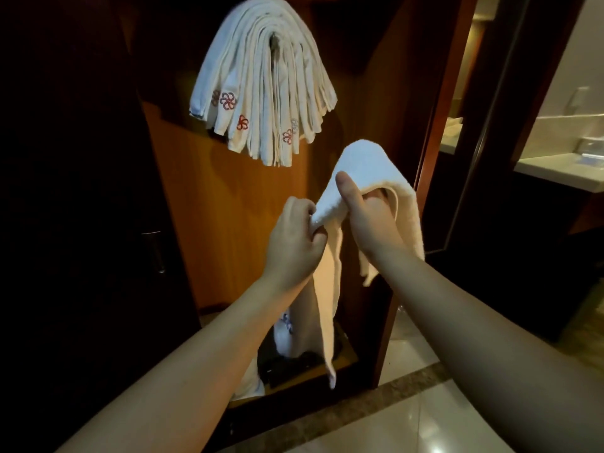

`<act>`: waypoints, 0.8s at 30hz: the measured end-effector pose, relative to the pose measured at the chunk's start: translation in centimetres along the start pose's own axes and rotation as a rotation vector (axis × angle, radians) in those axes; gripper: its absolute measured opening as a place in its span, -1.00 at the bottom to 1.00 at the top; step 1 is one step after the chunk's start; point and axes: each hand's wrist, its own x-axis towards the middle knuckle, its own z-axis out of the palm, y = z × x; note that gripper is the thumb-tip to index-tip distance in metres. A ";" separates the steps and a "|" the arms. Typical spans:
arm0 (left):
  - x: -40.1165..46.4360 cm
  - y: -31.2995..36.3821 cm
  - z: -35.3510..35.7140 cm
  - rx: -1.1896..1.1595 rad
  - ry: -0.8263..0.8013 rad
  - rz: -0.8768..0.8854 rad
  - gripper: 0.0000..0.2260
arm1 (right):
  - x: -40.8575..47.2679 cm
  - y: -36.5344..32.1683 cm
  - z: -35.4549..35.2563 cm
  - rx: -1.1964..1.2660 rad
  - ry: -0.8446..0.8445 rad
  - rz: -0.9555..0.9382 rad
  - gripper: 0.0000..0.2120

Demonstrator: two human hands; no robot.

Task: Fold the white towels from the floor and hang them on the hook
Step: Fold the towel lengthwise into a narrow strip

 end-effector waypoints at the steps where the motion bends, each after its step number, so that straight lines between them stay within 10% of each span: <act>1: -0.1 -0.3 0.3 0.027 -0.003 -0.028 -0.69 | 0.1 -0.3 0.3 -0.038 0.004 -0.002 -0.42; 7: -0.7 -2.9 1.2 0.142 -0.039 -0.175 -0.68 | 1.0 -0.7 0.5 -0.315 0.059 -0.042 -0.25; 17: -4.3 -7.3 2.0 -0.076 -0.264 -0.477 -0.81 | 2.2 -1.6 -1.3 -0.157 0.190 -0.062 -0.72; 24: -6.1 -7.8 2.7 -0.134 -0.411 -0.450 -0.46 | 2.1 -1.5 -1.2 0.014 0.168 -0.008 -0.70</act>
